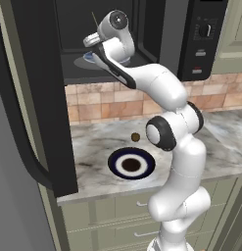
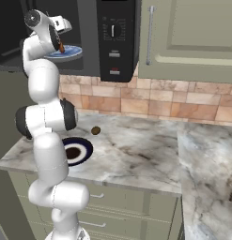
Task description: Pick the hot dog from the counter and place it in the microwave.
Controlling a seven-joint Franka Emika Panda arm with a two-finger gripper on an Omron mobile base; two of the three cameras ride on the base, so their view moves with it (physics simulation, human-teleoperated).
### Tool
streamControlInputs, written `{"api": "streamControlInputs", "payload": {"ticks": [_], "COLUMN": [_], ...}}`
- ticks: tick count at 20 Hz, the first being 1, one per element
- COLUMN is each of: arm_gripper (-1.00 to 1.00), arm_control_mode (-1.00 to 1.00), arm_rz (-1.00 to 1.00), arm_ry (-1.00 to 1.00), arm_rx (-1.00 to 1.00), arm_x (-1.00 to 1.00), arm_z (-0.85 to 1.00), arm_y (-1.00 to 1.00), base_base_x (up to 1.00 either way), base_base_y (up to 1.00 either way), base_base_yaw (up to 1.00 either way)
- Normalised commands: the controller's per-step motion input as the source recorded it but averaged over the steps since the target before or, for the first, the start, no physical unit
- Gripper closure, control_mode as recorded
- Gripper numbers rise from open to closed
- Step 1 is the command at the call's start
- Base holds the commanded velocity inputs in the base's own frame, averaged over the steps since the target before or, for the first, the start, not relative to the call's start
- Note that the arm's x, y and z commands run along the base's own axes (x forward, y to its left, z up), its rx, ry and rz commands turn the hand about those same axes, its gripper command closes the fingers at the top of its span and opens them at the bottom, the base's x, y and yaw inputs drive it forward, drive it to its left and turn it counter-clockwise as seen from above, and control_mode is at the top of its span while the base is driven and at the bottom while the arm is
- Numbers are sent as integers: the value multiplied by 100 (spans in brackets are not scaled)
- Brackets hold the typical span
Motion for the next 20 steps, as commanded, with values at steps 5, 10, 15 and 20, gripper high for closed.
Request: {"api": "streamControlInputs", "payload": {"ticks": [5,10,15,20], "arm_gripper": [100,100,-100,-100], "arm_control_mode": [-100,-100,-100,-100], "arm_rz": [0,-1,-1,-2], "arm_ry": [0,0,0,0], "arm_rx": [0,0,0,0], "arm_x": [3,0,0,0], "arm_z": [-7,-18,-24,-24], "arm_y": [0,3,4,0], "base_base_x": [0,0,0,0], "base_base_y": [0,0,0,0], "base_base_yaw": [0,0,0,0]}}
